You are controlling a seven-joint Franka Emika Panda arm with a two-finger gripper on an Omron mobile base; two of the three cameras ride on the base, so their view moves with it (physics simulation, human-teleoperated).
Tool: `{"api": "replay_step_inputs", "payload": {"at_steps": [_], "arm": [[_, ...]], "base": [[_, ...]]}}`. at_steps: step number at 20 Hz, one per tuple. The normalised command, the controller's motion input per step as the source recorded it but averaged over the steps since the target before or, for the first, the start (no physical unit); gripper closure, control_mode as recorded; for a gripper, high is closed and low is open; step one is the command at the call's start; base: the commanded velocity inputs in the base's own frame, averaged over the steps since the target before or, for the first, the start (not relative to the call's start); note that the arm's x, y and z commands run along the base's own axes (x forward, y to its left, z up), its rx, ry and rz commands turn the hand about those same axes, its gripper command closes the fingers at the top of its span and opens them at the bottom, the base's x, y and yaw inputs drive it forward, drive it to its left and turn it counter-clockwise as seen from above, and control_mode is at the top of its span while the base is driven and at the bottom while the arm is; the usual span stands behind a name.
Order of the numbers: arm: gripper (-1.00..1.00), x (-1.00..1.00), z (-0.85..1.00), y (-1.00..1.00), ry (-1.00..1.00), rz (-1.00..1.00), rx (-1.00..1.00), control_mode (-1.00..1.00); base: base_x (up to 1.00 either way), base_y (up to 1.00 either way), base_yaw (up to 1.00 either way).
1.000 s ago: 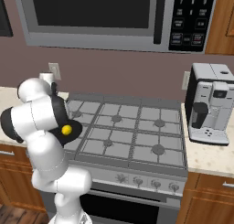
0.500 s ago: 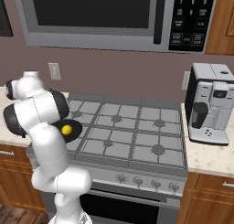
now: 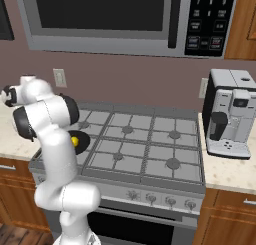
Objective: Put the squash and lemon in the pan. Then turn on the front left burner and set the heat to medium.
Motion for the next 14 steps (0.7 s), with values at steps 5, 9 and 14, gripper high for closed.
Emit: {"api": "replay_step_inputs", "payload": {"at_steps": [5,9,14], "arm": [[-1.00,0.45,0.00,0.12,0.00,-0.30,0.00,-1.00],[-1.00,0.39,0.00,0.36,0.00,-0.20,-0.01,-1.00],[-1.00,0.34,0.00,0.30,0.00,-0.07,-0.05,-1.00]], "base": [[0.00,0.00,0.00],[0.00,0.00,0.00],[0.00,0.00,0.00]]}}
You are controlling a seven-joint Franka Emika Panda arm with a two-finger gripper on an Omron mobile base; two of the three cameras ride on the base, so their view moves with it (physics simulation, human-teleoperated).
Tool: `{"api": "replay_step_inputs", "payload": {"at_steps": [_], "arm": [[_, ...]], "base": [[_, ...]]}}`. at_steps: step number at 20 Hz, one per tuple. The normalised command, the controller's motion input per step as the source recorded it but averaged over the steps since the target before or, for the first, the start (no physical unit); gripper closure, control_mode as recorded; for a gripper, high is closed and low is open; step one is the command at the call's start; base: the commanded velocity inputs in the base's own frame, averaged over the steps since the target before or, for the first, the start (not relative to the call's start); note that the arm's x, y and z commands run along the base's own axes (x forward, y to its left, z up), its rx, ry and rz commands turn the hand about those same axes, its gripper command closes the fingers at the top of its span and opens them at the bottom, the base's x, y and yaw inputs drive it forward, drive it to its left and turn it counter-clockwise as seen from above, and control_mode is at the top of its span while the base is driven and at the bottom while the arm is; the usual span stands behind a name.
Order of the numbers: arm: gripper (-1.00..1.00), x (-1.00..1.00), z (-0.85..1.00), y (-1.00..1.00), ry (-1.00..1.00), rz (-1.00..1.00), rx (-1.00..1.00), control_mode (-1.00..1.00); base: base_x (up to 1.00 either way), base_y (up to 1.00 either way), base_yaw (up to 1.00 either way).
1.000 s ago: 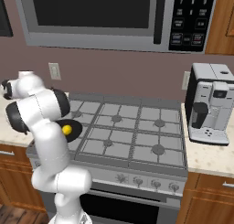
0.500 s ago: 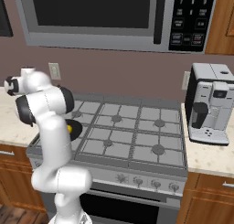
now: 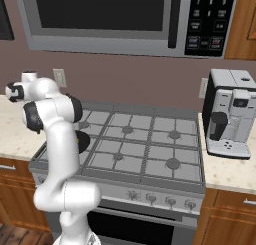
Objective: Put the squash and lemon in the pan. Then turn on the front left burner and set the heat to medium.
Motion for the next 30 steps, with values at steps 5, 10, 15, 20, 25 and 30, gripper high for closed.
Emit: {"api": "replay_step_inputs", "payload": {"at_steps": [5,10,15,20,25,30], "arm": [[-1.00,0.03,0.00,0.00,-0.05,-0.01,-0.02,-1.00],[-1.00,0.00,-0.02,-0.04,-0.09,0.00,-0.01,-1.00],[-1.00,0.08,-0.25,-0.28,-0.02,0.00,-0.01,-1.00],[-1.00,0.10,-0.12,-0.20,-0.04,-0.01,0.00,-1.00],[-1.00,0.31,0.00,0.00,-0.03,-0.04,0.00,-1.00],[-1.00,0.30,0.00,0.04,0.00,-0.05,0.00,-1.00]], "base": [[0.00,0.00,0.00],[0.00,0.00,0.00],[0.00,0.00,0.00],[0.00,0.00,0.00],[0.00,0.00,0.00],[0.00,0.00,0.00]]}}
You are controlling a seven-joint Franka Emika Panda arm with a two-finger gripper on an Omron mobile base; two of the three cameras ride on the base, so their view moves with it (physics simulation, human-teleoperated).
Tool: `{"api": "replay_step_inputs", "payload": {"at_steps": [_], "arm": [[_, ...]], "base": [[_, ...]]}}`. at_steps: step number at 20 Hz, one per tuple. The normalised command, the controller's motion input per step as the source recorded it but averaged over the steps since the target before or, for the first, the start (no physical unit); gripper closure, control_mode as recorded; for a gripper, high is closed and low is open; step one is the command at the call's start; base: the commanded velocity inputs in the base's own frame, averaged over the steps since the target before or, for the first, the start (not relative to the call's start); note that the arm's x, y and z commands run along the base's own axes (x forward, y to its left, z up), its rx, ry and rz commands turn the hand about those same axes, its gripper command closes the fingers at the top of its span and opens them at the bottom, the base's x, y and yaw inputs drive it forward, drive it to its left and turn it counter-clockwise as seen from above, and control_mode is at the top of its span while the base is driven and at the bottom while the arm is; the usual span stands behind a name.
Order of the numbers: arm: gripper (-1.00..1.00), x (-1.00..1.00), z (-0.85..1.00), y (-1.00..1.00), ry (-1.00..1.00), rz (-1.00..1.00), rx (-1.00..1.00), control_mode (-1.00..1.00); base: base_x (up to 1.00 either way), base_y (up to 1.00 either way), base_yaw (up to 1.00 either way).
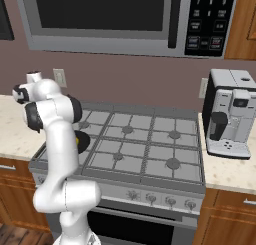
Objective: Put the squash and lemon in the pan. Then turn on the front left burner and set the heat to medium.
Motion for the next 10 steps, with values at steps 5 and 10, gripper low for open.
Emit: {"api": "replay_step_inputs", "payload": {"at_steps": [5,10], "arm": [[-1.00,0.19,0.00,0.13,0.00,-0.02,0.00,-1.00],[-1.00,0.02,-0.08,0.13,0.00,0.00,0.00,-1.00]], "base": [[0.00,0.00,0.00],[0.00,0.00,0.00]]}}
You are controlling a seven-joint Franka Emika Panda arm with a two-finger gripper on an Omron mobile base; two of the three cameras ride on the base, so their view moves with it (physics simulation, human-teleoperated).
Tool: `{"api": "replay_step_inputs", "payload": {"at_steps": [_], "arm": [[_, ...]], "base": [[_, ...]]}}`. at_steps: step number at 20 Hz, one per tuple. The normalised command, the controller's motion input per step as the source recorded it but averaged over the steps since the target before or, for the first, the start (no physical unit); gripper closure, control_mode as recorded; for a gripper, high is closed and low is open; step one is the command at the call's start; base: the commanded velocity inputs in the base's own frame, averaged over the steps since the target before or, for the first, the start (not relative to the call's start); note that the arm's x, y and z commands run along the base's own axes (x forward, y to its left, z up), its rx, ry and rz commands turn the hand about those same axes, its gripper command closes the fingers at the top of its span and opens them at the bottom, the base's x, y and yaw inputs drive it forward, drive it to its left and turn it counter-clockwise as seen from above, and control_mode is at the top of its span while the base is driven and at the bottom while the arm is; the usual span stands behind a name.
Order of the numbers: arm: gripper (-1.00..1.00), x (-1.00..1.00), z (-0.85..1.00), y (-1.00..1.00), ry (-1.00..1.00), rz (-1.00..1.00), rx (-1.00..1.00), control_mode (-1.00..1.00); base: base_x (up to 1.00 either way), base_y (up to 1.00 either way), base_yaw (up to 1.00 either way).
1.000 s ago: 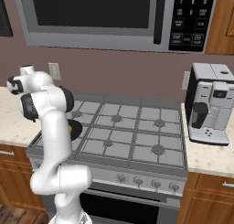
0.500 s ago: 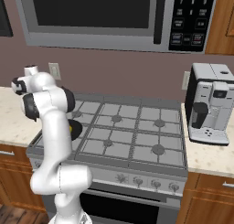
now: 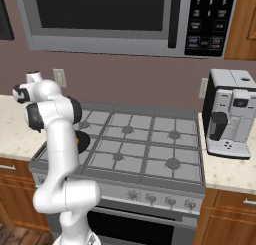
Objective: Put the squash and lemon in the pan. Then turn on the front left burner and set the heat to medium.
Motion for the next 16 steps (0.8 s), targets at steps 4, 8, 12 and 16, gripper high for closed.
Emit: {"api": "replay_step_inputs", "payload": {"at_steps": [4,8,12,16], "arm": [[-1.00,0.18,-0.19,0.07,0.00,0.00,0.00,-1.00],[-1.00,0.29,-0.28,0.00,0.00,0.00,0.00,-1.00],[-1.00,0.24,-0.08,0.04,0.00,0.00,0.00,-1.00],[-1.00,0.31,0.00,0.12,0.00,0.00,0.00,-1.00]], "base": [[0.00,0.00,0.00],[0.00,0.00,0.00],[0.00,0.00,0.00],[0.00,0.00,0.00]]}}
